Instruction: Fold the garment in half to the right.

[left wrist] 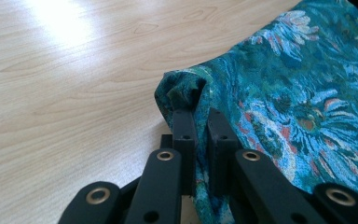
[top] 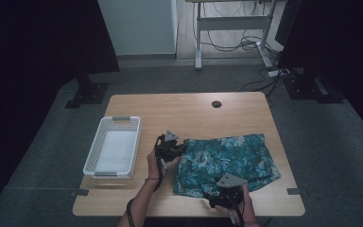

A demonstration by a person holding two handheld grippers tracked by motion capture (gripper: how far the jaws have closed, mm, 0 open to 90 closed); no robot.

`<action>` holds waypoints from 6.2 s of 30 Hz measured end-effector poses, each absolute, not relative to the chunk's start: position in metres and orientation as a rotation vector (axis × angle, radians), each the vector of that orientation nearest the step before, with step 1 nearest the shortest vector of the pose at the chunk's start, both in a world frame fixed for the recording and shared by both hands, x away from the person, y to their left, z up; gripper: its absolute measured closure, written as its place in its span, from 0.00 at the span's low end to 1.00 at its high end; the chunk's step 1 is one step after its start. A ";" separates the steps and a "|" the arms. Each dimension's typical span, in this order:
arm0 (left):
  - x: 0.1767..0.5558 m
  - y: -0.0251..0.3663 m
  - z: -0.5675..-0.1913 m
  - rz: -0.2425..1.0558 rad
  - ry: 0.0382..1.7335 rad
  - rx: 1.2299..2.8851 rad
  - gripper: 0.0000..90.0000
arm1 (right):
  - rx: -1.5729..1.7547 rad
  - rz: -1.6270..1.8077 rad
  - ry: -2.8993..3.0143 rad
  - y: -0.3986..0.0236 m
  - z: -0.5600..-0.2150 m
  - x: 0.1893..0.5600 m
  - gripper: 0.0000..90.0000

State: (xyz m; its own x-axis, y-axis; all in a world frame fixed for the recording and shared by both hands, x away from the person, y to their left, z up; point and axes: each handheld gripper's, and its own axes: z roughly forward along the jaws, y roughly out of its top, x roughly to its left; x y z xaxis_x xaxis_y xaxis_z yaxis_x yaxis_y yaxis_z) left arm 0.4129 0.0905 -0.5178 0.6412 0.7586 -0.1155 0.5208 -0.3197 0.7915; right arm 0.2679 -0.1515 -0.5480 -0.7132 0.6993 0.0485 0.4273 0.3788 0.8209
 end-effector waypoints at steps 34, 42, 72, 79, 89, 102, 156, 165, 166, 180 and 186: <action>0.411 0.097 -0.526 0.320 0.985 1.997 0.93 | 0.899 1.299 2.410 -0.093 -0.550 0.270 0.27; 0.410 0.095 -0.525 0.316 0.980 2.002 0.93 | 0.894 1.298 2.435 -0.079 -0.547 0.276 0.26; 0.410 0.093 -0.525 0.308 0.986 2.032 0.92 | 0.895 1.192 2.480 -0.037 -0.558 0.280 0.24; 0.409 0.094 -0.526 0.309 0.989 2.032 0.92 | 0.925 1.154 2.455 -0.034 -0.561 0.280 0.27; 0.408 0.095 -0.525 0.314 0.989 2.031 0.92 | 1.000 1.100 2.368 -0.039 -0.559 0.282 0.64; 0.407 0.095 -0.526 0.309 0.991 2.020 0.92 | 1.028 1.100 2.351 -0.049 -0.558 0.287 0.93; 0.407 0.091 -0.473 0.311 0.890 2.010 0.93 | 1.144 1.416 2.208 -0.055 -0.524 0.283 0.95; 0.408 0.091 -0.456 0.336 0.876 2.008 0.93 | 1.138 1.482 2.176 -0.053 -0.513 0.286 0.95; 0.408 0.091 -0.454 0.340 0.872 2.010 0.93 | 1.137 1.492 2.172 -0.052 -0.511 0.287 0.95; 0.406 0.097 -0.458 0.326 0.888 2.000 0.93 | 1.146 1.528 2.138 -0.052 -0.507 0.286 0.95; 0.406 0.099 -0.457 0.322 0.890 1.994 0.93 | 1.148 1.540 2.134 -0.051 -0.508 0.287 0.95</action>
State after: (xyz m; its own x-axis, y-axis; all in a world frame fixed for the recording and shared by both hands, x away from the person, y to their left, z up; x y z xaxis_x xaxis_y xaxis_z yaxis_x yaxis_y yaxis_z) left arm 0.4063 0.0994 -0.4575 0.7069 0.6980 -0.1144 0.4637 -0.3352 0.8201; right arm 0.2867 -0.0507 -0.5085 -0.6498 0.7267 0.2228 0.4403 0.1210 0.8897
